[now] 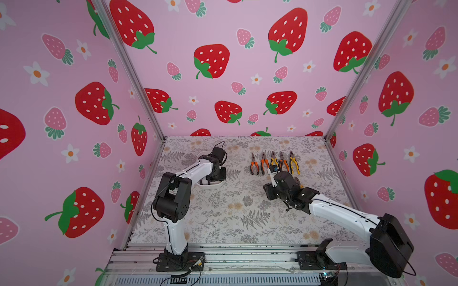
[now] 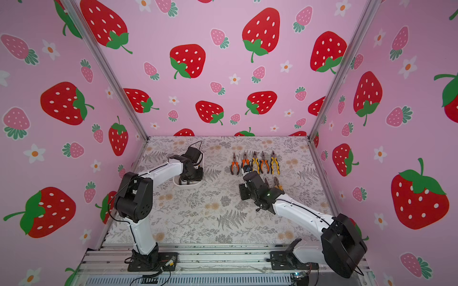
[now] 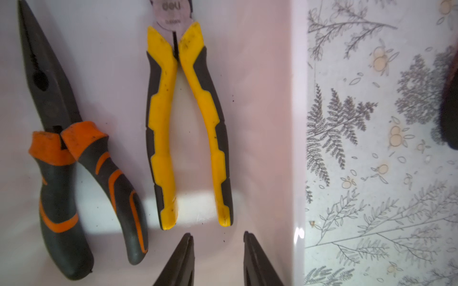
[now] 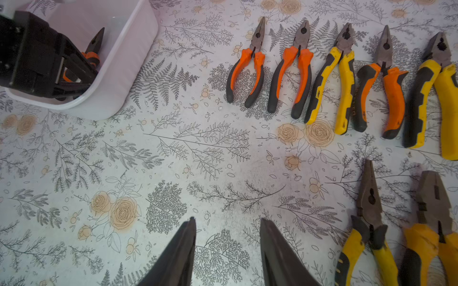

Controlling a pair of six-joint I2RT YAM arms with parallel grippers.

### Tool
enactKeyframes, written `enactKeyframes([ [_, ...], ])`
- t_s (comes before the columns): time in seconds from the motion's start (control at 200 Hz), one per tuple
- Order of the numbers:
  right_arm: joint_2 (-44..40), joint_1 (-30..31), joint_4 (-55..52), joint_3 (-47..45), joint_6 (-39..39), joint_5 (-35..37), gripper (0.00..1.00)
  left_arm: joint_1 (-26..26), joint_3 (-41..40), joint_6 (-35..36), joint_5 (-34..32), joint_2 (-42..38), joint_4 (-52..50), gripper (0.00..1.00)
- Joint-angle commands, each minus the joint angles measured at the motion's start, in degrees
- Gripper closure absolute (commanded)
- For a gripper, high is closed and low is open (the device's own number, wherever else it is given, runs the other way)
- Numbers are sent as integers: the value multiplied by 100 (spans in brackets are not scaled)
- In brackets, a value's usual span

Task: Take the pliers out of the storage box
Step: Adjust the storage box at the center of the board, then pick up the pliers from the storage box.

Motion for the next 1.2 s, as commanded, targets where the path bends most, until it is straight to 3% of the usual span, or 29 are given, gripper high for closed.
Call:
enactKeyframes([
  [0.0,-51,24,-7,161,5,70,53,-78,252,-94,28,61,-77,64],
  [0.22,-34,31,-9,175,5,51,52,64,449,182,-441,2,-258,60],
  [0.62,80,27,-53,255,6,57,52,412,1482,580,-578,960,-599,59],
  [0.945,203,32,-114,343,5,49,52,518,1671,628,-517,1523,-566,61],
  [1.195,255,26,-123,377,5,53,52,515,1241,567,-631,1490,-441,67],
])
